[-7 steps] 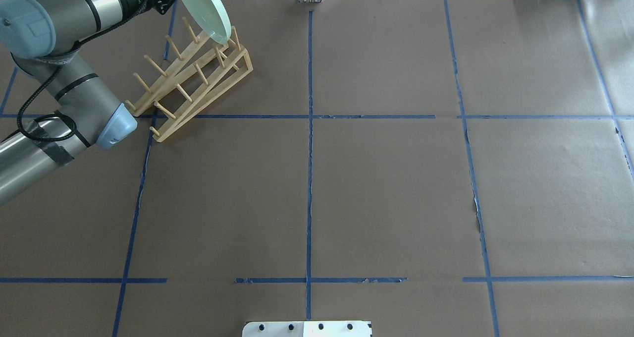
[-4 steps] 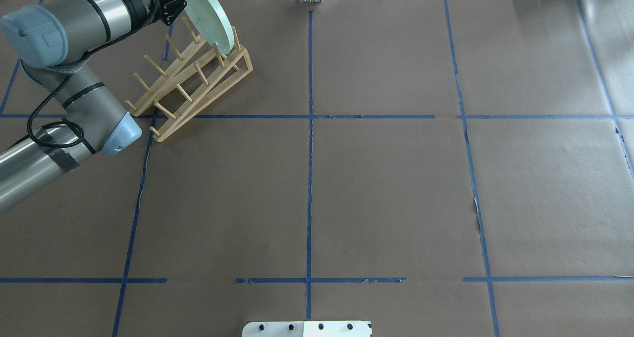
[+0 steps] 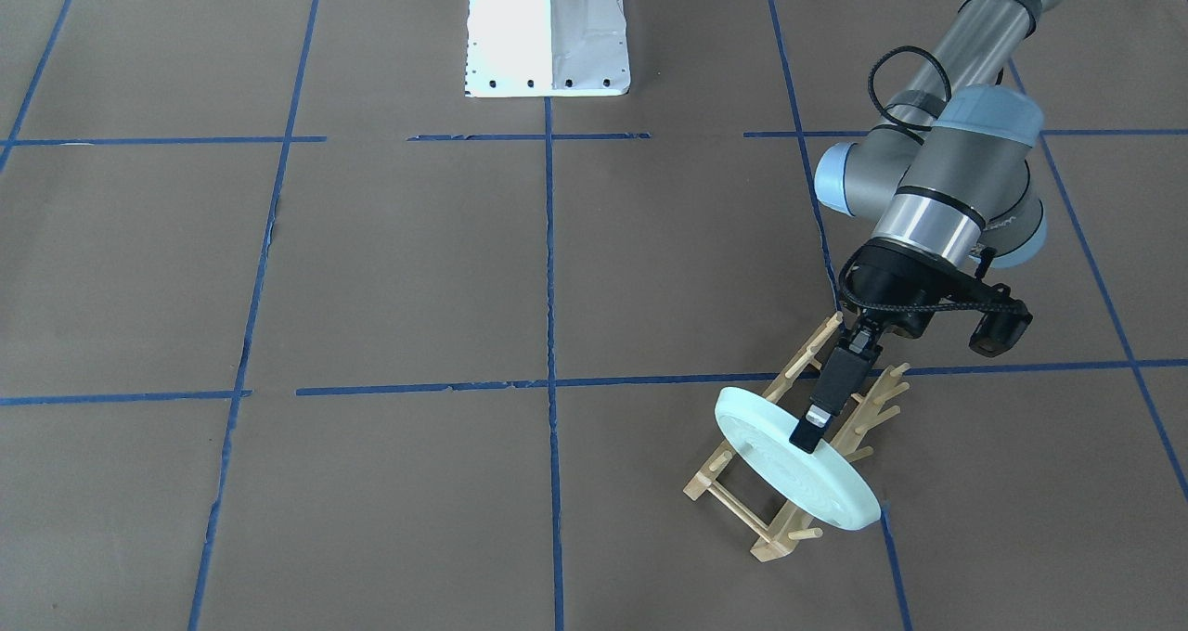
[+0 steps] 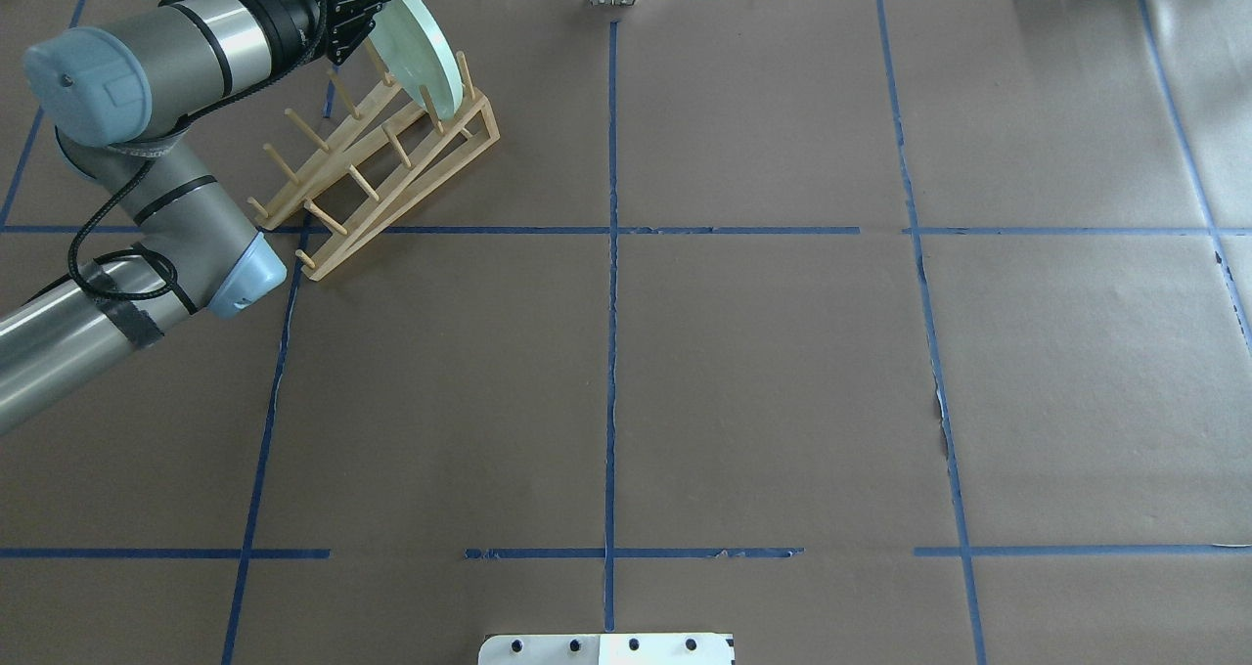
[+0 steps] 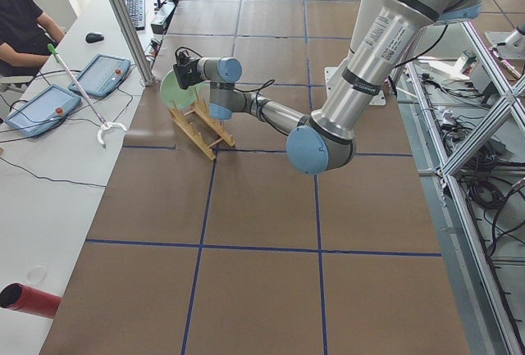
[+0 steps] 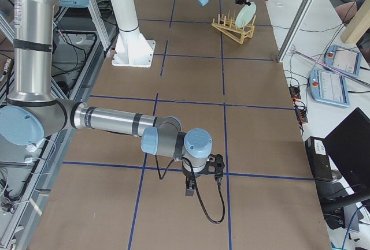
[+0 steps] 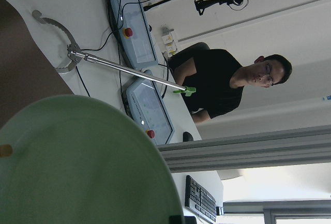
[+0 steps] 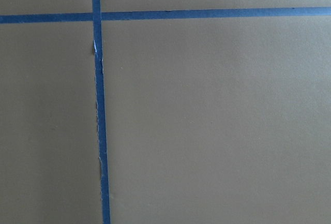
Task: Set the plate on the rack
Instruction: 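Lower the upright plate into a slot of the wooden rack, then open the left gripper and pull it back from the plate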
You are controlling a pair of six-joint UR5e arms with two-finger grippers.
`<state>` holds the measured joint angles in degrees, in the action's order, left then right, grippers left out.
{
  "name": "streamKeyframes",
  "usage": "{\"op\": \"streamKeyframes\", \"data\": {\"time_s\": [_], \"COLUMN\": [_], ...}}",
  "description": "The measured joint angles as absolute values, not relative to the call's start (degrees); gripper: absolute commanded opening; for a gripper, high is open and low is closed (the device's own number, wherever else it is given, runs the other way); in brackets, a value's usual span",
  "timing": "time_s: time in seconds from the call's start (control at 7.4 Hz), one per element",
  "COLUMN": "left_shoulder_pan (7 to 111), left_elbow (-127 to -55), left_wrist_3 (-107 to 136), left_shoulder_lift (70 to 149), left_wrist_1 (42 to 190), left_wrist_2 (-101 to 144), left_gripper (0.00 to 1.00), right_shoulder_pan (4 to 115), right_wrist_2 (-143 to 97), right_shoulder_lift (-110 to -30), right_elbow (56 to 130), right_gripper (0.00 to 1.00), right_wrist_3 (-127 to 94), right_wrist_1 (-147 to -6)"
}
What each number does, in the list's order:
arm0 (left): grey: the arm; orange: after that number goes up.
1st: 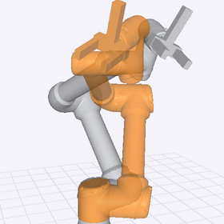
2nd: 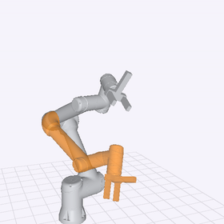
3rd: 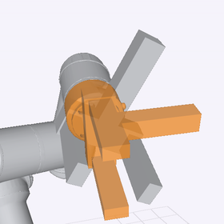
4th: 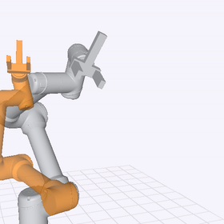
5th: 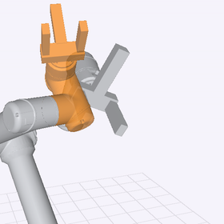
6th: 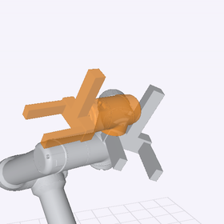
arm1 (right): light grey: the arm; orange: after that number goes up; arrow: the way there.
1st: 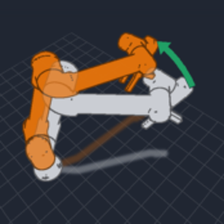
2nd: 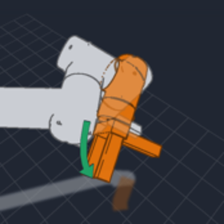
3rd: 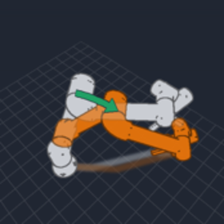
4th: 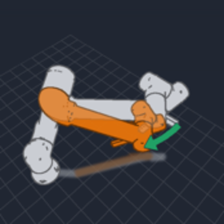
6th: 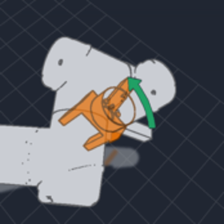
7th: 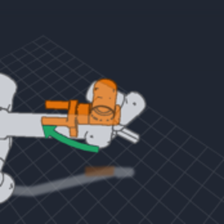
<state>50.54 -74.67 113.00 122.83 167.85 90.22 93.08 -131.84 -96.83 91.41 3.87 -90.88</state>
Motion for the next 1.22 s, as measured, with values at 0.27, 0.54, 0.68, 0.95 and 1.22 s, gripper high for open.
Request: {"op": "streamKeyframes", "data": {"time_s": [0.27, 0.54, 0.68, 0.95, 1.22], "left_shoulder_pan": [50.25, 50.55, 51.77, 56.23, 63.63], "left_elbow": [-74.37, -74.43, -74.87, -76.22, -76.89], "left_wrist_3": [112.95, 112.81, 111.76, 105.07, 87.69], "left_shoulder_lift": [122.79, 122.79, 122.63, 119.55, 110.66], "left_wrist_1": [167.87, 167.87, 167.85, 167.49, 166.04], "left_wrist_2": [90.01, 89.93, 90.2, 96.09, 110.53], "left_gripper": [1.0, 1.0, 1.0, 1.0, 1.0], "right_shoulder_pan": [93.08, 93.08, 93.08, 93.08, 93.08], "right_wrist_2": [-131.84, -131.84, -131.83, -131.84, -131.84], "right_shoulder_lift": [-96.85, -96.86, -96.85, -96.86, -96.86], "right_elbow": [91.4, 91.41, 91.4, 91.4, 91.4], "right_gripper": [1.0, 1.0, 1.0, 1.0, 1.0], "right_wrist_3": [3.87, 3.87, 3.87, 3.87, 3.87], "right_wrist_1": [-90.88, -90.88, -90.88, -90.88, -90.88]}}
